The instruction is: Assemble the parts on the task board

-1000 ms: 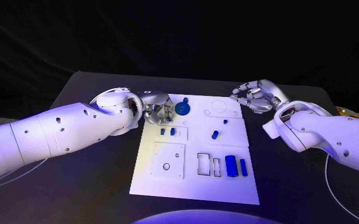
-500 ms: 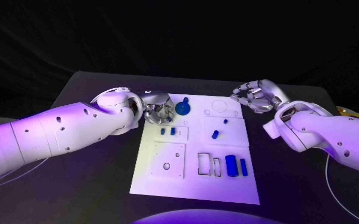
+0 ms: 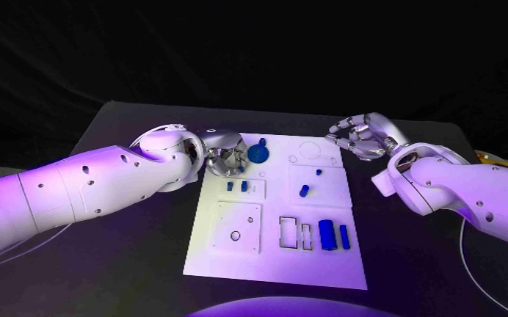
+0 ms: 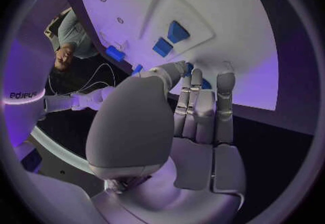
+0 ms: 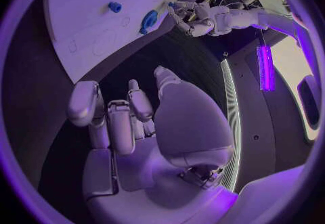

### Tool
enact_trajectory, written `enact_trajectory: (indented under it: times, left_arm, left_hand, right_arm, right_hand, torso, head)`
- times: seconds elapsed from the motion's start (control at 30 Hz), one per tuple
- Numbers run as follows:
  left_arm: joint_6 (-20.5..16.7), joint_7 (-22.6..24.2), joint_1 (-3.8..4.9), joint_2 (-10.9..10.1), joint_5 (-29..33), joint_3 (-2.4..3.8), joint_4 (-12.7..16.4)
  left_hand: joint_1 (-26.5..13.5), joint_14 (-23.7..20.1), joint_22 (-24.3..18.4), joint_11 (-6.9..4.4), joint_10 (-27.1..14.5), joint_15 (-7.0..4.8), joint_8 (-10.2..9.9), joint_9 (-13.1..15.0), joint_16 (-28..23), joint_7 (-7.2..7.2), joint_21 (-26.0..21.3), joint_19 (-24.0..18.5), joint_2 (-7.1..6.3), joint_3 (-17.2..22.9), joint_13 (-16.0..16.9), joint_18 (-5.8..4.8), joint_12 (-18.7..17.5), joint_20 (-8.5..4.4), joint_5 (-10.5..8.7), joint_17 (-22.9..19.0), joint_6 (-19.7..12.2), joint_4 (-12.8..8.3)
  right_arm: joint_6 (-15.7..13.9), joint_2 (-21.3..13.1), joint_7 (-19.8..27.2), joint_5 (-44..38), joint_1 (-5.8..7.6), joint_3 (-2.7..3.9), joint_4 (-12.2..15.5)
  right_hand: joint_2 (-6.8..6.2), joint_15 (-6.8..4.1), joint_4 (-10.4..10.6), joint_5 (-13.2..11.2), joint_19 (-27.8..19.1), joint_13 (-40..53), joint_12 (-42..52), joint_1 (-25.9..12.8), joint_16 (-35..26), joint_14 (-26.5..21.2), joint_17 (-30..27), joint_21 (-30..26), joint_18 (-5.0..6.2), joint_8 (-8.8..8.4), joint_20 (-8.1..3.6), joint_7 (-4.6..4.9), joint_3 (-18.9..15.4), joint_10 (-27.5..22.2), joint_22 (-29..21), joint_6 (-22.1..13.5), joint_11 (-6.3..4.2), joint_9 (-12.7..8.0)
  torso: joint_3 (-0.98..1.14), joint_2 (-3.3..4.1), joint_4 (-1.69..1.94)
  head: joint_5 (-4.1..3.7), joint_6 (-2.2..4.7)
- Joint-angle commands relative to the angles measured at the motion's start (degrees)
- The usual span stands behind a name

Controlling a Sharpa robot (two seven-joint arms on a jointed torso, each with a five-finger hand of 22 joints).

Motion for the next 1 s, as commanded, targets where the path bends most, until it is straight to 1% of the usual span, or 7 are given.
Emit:
enact_trajectory:
  times: [0.03,0.17,0.47,0.57,0.87,1.0]
  left_arm:
    - [0.7,-0.2,-0.01,0.3,0.2,0.04,-0.1]
    - [1.6,-0.7,-0.01,0.6,-0.1,0.04,-0.3]
    - [3.6,-2.0,-0.01,0.8,-0.7,0.04,-0.6]
    - [4.0,-2.2,0.0,0.7,-0.9,0.04,-0.6]
    - [4.2,-2.3,0.0,0.7,-1.0,0.03,-0.7]
    - [4.1,-2.2,0.0,0.7,-0.9,0.03,-0.7]
  left_hand:
    - [-0.3,-0.2,0.0,-0.07,0.4,-0.09,-0.1,0.1,-0.1,-0.05,0.3,0.4,0.43,0.1,0.1,-0.36,-0.3,0.1,-0.28,-0.1,0.4,0.1]
    - [-0.3,-0.2,0.0,-0.07,0.4,-0.09,-0.1,0.1,-0.1,-0.05,0.3,0.4,0.43,0.1,0.1,-0.36,-0.3,0.1,-0.28,-0.1,0.4,0.1]
    - [-0.3,-0.1,0.0,-0.12,0.6,-0.13,-0.1,0.1,-0.1,-0.1,0.4,0.5,0.54,0.2,0.1,-0.38,-0.3,0.06,-0.31,0.0,0.6,0.0]
    - [-0.2,-0.1,0.1,-0.18,0.7,-0.17,0.0,0.2,-0.1,-0.16,0.4,0.5,0.62,0.2,0.2,-0.39,-0.4,0.04,-0.33,0.0,0.7,0.0]
    - [-0.2,0.1,0.1,-0.27,1.0,-0.26,0.0,0.2,0.0,-0.25,0.4,0.6,0.7,0.1,0.3,-0.4,-0.5,-0.02,-0.36,0.2,1.0,-0.1]
    - [-0.6,0.3,-0.4,-0.11,0.8,-0.18,-0.6,0.0,0.2,-0.04,0.1,0.3,0.32,0.0,0.2,-0.32,-1.0,-0.06,-0.39,0.8,0.2,0.0]
  right_arm:
    - [0.2,0.0,0.4,-0.6,-0.04,0.01,0.0]
    - [0.2,0.1,0.4,-0.6,-0.04,0.01,0.0]
    - [0.2,0.0,0.4,-0.6,-0.04,0.01,0.1]
    - [0.2,0.0,0.4,-0.6,-0.04,0.01,0.1]
    - [0.1,-0.1,0.3,-0.6,-0.04,0.01,0.1]
    - [0.1,-0.1,0.4,-0.6,-0.04,0.01,0.1]
  right_hand:
    - [0.62,-0.27,-0.1,0.2,-0.3,0.0,-0.1,0.1,-0.3,2.4,0.0,-0.3,0.64,0.31,0.07,-0.01,-0.4,-0.3,0.0,-0.4,0.17,-0.1]
    - [0.62,-0.27,-0.1,0.2,-0.3,0.0,-0.1,0.1,-0.3,2.4,0.0,-0.3,0.64,0.31,0.07,-0.01,-0.4,-0.3,0.0,-0.4,0.17,-0.1]
    - [0.62,-0.27,-0.1,0.2,-0.3,0.0,-0.1,0.1,-0.3,2.4,0.0,-0.3,0.64,0.31,0.07,-0.01,-0.4,-0.3,0.0,-0.4,0.17,-0.1]
    - [0.62,-0.27,-0.1,0.2,-0.3,0.0,-0.1,0.1,-0.3,2.4,0.0,-0.3,0.64,0.31,0.07,-0.01,-0.4,-0.3,0.0,-0.4,0.17,-0.1]
    - [0.66,-0.27,-0.1,0.2,-0.3,0.0,-0.1,0.2,-0.3,2.4,-0.1,-0.5,0.66,0.5,0.07,-0.01,-0.6,-0.4,0.0,-0.5,0.17,-0.1]
    - [0.66,-0.27,-0.1,0.2,-0.3,0.0,-0.1,0.2,-0.3,2.4,-0.1,-0.5,0.66,0.5,0.07,-0.01,-0.6,-0.4,0.0,-0.5,0.17,-0.1]
  torso:
    - [0.01,-0.02,-0.01]
    - [-0.01,0.0,0.0]
    - [0.05,0.02,0.0]
    - [0.03,0.01,0.0]
    - [0.01,0.0,0.02]
    - [0.0,0.0,0.03]
  head:
    - [0.03,0.02]
    - [0.03,-0.02]
    - [-0.07,-0.09]
    - [-0.06,-0.1]
    - [-0.04,-0.12]
    - [-0.06,-0.11]
